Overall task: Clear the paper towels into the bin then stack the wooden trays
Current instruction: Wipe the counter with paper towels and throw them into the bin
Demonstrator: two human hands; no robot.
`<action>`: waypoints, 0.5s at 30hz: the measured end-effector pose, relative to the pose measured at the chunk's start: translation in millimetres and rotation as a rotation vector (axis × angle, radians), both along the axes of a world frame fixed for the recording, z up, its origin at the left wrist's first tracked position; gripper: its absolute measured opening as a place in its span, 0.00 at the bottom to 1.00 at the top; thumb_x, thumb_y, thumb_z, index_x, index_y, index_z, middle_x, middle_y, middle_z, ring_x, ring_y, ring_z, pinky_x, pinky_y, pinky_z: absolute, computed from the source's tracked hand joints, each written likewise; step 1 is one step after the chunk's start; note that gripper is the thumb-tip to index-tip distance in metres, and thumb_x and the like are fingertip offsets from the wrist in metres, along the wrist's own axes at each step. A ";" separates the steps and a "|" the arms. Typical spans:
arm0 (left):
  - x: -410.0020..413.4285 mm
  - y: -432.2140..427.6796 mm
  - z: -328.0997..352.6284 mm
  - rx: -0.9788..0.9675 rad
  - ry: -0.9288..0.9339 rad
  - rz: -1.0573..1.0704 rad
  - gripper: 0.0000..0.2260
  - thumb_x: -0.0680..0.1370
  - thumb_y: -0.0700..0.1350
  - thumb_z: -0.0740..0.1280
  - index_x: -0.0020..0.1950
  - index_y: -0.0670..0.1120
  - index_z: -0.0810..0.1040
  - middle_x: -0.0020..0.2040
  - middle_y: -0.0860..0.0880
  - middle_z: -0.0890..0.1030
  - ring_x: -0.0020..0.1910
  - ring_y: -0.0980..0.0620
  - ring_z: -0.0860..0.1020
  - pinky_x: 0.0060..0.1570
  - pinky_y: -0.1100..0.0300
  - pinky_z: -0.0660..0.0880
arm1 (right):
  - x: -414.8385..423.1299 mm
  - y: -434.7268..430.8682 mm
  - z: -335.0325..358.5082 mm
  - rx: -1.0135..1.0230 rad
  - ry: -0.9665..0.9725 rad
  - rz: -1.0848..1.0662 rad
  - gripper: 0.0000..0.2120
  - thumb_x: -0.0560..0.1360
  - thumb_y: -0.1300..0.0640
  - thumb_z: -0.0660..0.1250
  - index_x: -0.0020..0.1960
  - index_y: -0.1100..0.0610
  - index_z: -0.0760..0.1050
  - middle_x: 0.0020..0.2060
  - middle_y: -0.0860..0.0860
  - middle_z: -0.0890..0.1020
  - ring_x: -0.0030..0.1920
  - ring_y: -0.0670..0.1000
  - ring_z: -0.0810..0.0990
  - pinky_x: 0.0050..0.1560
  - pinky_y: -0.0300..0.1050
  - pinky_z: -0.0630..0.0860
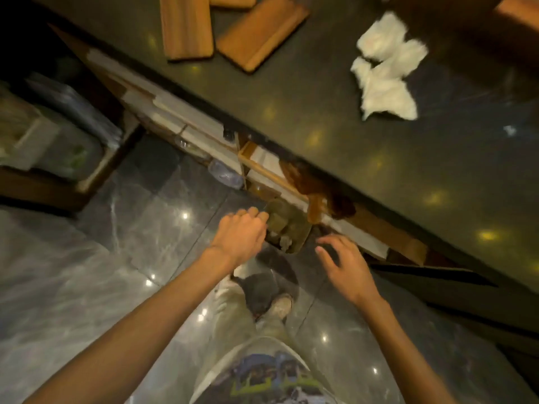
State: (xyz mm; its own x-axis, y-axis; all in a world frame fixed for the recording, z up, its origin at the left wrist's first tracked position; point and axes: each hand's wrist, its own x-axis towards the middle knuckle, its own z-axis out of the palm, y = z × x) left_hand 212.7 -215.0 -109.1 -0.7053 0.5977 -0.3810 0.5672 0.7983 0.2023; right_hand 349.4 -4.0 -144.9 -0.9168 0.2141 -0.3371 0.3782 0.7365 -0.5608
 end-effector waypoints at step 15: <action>-127.3 160.8 200.3 0.255 0.268 -0.167 0.20 0.82 0.57 0.49 0.55 0.52 0.78 0.53 0.49 0.81 0.52 0.47 0.80 0.49 0.51 0.76 | -106.5 160.9 231.7 0.184 0.395 -0.243 0.15 0.79 0.49 0.62 0.64 0.50 0.76 0.59 0.46 0.80 0.60 0.45 0.78 0.61 0.46 0.75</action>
State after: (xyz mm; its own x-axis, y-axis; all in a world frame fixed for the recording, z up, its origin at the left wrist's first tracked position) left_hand 85.4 -54.2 91.1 -0.6447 0.7641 -0.0213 0.7444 0.6340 0.2094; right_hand 242.9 156.9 86.7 -0.8832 0.4603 0.0895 0.3355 0.7536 -0.5653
